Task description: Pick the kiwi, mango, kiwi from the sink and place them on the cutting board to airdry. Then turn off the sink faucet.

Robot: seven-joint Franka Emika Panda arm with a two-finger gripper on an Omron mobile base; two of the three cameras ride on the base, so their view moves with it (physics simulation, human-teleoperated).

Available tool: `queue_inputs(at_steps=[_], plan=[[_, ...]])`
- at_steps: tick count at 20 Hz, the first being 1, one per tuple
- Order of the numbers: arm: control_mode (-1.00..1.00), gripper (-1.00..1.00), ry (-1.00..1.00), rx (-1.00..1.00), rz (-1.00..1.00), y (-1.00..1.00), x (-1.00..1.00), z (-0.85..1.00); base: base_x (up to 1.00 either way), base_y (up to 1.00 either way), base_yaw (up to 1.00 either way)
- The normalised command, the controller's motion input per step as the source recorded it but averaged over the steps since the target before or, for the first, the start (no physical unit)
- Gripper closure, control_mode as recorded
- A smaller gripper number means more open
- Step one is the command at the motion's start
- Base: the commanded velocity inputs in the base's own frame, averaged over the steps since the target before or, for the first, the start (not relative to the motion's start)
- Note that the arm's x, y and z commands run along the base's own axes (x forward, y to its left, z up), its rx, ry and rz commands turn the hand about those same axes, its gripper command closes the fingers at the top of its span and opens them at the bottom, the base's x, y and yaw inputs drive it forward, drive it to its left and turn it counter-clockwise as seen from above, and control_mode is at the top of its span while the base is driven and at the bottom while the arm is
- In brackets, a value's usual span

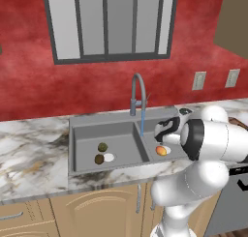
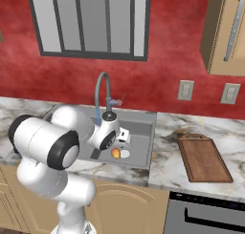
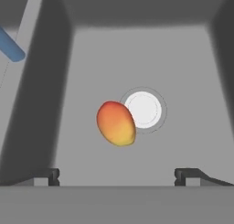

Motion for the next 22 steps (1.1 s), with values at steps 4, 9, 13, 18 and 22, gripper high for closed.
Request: queue_inputs(at_steps=[4,9,13,18,22], plan=[[-1.00,-1.00,0.01,0.00,0.00,0.00,0.07,-0.18,0.00,0.00,0.00],[-1.00,-1.00,0.00,0.00,0.00,0.00,0.05,-0.19,0.00,0.00,0.00],[-1.00,-1.00,0.00,0.00,0.00,0.00,0.06,-0.16,0.00,0.00,0.00],[-1.00,-1.00,0.00,0.00,0.00,0.00,0.05,-0.09,0.00,0.00,0.00],[-1.00,-1.00,0.00,0.00,0.00,0.00,0.03,-0.08,0.00,0.00,0.00]])
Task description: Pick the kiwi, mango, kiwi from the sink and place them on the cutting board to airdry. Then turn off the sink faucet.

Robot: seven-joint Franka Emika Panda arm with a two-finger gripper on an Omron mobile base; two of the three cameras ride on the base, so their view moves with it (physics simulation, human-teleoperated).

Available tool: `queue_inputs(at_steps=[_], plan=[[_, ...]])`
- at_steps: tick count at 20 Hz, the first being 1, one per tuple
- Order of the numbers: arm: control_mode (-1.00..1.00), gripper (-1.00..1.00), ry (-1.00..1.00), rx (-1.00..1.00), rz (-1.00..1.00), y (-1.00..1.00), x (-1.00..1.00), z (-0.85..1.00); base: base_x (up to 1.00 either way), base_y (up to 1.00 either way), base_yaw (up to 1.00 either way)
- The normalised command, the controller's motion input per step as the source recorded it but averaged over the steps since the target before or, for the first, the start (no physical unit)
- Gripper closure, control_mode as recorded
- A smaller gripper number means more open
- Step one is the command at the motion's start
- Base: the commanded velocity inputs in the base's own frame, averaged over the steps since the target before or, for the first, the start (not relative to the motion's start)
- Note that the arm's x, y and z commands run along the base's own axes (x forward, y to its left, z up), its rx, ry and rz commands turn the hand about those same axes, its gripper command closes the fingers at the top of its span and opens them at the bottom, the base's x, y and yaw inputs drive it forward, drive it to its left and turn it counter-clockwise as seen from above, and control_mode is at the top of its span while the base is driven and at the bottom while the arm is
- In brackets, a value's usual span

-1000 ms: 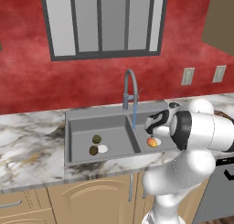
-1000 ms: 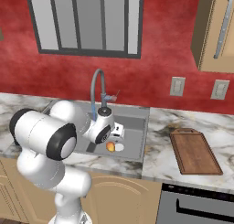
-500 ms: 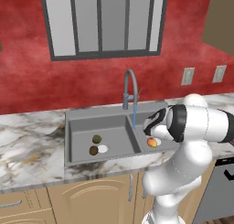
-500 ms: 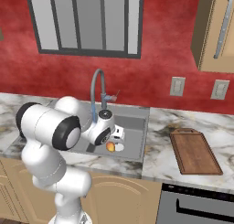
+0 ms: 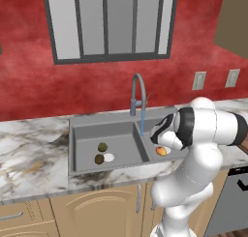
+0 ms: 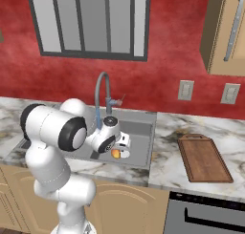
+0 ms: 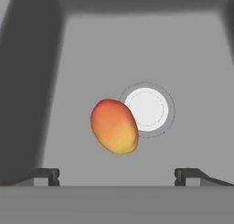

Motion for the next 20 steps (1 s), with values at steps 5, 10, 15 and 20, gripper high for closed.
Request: queue_inputs(at_steps=[5,10,15,20], plan=[[-1.00,-1.00,0.00,0.00,0.00,0.00,0.05,-0.11,0.00,0.00,0.00],[-1.00,-1.00,0.00,0.00,0.00,0.00,0.06,-0.12,0.00,0.00,0.00],[-1.00,-1.00,0.00,0.00,0.00,0.00,0.09,-0.14,0.00,0.00,0.00],[-1.00,-1.00,0.00,0.00,0.00,0.00,0.10,-0.16,0.00,0.00,0.00]])
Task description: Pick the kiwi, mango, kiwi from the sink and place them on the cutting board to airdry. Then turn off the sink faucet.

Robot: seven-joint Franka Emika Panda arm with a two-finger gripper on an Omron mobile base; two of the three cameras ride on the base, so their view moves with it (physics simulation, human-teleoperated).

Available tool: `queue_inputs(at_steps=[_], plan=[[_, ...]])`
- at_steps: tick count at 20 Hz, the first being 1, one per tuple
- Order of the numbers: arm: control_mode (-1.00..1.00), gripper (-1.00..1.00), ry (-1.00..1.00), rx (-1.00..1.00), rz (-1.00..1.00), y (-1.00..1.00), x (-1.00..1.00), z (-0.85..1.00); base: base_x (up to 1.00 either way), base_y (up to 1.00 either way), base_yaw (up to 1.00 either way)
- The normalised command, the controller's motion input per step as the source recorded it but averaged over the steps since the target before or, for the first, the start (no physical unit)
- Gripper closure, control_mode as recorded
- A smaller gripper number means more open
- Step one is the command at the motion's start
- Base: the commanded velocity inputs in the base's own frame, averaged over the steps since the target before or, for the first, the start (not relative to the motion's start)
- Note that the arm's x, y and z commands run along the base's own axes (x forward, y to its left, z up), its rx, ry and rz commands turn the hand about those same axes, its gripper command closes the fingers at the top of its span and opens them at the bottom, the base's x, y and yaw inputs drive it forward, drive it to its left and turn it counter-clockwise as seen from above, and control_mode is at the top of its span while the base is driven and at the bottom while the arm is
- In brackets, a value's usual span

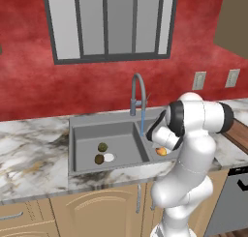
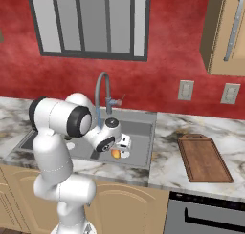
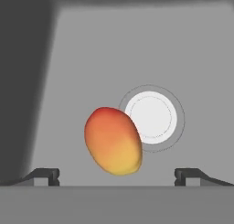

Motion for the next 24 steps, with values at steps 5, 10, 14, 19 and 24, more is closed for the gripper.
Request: queue_inputs(at_steps=[5,10,14,19,24], plan=[[-1.00,-1.00,0.00,0.00,0.00,0.00,0.09,-0.17,0.00,0.00,0.00],[-1.00,-1.00,0.00,0.00,0.00,0.00,0.03,-0.20,0.00,0.00,0.00],[-1.00,-1.00,0.01,0.00,0.00,0.00,0.10,-0.20,0.00,0.00,0.00],[-1.00,-1.00,0.02,0.00,0.00,0.00,0.12,-0.21,0.00,0.00,0.00],[-1.00,-1.00,0.02,0.00,0.00,0.00,0.14,-0.20,0.00,0.00,0.00]])
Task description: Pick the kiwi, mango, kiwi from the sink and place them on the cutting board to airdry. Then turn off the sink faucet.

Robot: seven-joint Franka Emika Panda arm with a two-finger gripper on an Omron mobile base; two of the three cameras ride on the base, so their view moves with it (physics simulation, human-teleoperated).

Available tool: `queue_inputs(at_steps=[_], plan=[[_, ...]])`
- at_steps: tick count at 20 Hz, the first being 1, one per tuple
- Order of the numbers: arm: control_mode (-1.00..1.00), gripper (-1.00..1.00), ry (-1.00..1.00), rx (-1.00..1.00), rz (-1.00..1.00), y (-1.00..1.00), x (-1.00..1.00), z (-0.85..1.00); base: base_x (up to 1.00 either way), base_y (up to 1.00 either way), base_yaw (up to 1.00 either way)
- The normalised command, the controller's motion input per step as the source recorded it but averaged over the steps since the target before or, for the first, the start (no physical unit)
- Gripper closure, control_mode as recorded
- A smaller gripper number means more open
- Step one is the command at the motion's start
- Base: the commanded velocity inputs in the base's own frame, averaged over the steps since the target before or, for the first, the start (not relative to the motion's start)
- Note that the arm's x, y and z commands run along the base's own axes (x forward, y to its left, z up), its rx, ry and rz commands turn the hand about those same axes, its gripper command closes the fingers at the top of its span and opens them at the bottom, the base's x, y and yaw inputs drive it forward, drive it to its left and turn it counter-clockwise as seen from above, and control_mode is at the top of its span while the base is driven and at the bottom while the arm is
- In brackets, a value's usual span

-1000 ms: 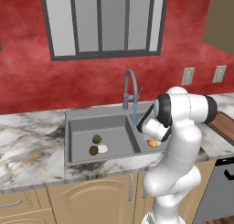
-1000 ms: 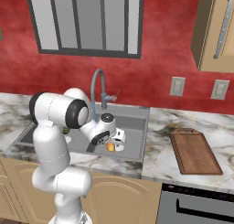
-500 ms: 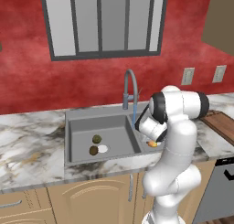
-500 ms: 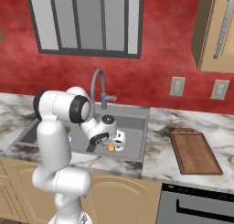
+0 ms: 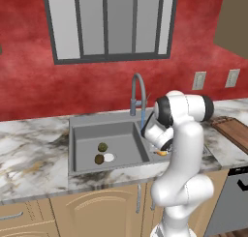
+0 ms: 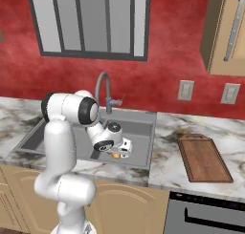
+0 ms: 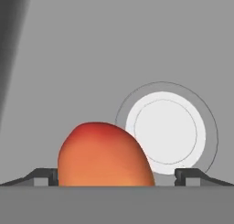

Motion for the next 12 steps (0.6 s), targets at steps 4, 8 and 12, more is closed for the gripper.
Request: queue_inputs(at_steps=[4,8,12], plan=[[-1.00,-1.00,0.02,0.00,0.00,0.00,0.14,-0.21,0.00,0.00,0.00],[-1.00,1.00,0.01,0.00,0.00,0.00,0.08,-0.15,0.00,0.00,0.00],[-1.00,1.00,0.00,0.00,0.00,0.00,0.00,0.00,0.00,0.00,0.00]])
